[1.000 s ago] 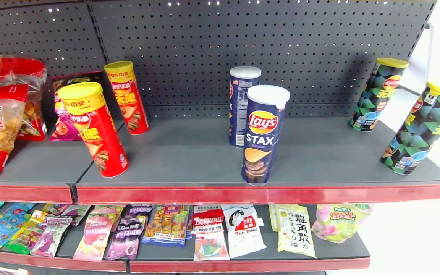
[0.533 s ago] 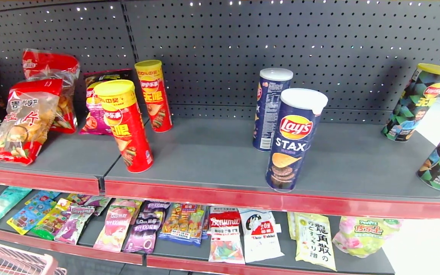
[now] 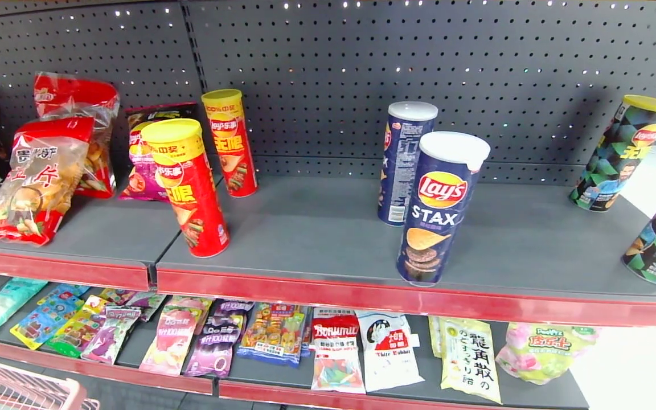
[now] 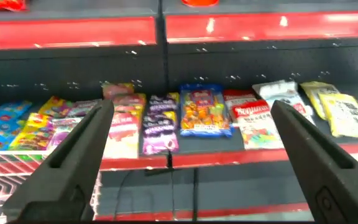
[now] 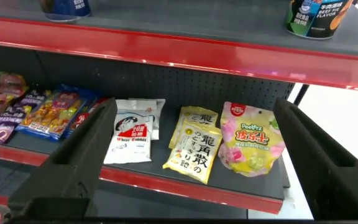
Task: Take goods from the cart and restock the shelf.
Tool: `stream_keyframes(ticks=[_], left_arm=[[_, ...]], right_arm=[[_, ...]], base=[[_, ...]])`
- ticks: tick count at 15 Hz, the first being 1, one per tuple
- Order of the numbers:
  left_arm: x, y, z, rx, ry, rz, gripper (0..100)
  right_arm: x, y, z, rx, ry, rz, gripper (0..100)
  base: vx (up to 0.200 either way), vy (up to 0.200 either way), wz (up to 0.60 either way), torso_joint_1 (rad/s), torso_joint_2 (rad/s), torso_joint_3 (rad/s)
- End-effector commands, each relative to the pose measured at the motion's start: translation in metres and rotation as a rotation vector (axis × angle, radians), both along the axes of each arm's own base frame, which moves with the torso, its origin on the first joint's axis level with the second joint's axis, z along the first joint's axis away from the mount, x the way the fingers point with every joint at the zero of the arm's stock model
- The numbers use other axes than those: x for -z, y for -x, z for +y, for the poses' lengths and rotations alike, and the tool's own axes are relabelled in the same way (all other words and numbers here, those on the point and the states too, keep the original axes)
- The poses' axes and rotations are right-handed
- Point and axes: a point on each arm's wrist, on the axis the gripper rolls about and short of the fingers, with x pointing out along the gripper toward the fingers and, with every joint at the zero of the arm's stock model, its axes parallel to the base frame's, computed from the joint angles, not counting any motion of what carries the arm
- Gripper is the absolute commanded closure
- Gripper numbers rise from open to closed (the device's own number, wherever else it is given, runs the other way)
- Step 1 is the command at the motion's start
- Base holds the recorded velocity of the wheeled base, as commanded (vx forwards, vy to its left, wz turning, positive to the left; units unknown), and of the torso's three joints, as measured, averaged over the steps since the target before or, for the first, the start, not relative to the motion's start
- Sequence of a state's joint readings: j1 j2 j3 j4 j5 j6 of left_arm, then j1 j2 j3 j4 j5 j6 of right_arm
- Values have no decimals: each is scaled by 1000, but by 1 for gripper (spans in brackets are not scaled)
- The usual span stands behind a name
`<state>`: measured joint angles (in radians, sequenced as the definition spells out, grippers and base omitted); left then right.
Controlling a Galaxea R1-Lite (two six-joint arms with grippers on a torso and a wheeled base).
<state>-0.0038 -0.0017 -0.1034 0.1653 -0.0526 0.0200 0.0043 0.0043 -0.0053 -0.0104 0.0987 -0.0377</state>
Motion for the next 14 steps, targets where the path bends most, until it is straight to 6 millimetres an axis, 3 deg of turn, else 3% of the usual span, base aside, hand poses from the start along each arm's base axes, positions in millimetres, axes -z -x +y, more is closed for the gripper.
stream_keyframes(ticks=[1,2,3,4,7,10,14], left_arm=[[1,-2,2,-86,-3,15,0],[1,-1,2,-92,-1,6,0],[2,-1,2,-86,4,3,0],[2,-1,0,-31,17,0,0],[4,-6,-6,255,-62,-86,0],[5,-6,2,-100,-18,-62,0],[6,-6,3,-149,-26,-60,0]], right_arm=[[-54,-4,0,-23,-33,-9,0],[-115,-27,0,30,-120,14,0],[-155,-43,0,15,-154,-3,0],[-165,-55,1,-25,-129,23,0],[-148,-92,11,-234,-35,203,0],[-140,-126,29,-311,27,340,0],[-124,-165,47,-209,99,487,0]], base=[[0,0,0,0,0,0],[0,0,0,0,0,0],[0,0,0,0,0,0],[0,0,0,0,0,0],[0,0,0,0,0,0],[0,0,0,0,0,0],[0,0,0,0,0,0]])
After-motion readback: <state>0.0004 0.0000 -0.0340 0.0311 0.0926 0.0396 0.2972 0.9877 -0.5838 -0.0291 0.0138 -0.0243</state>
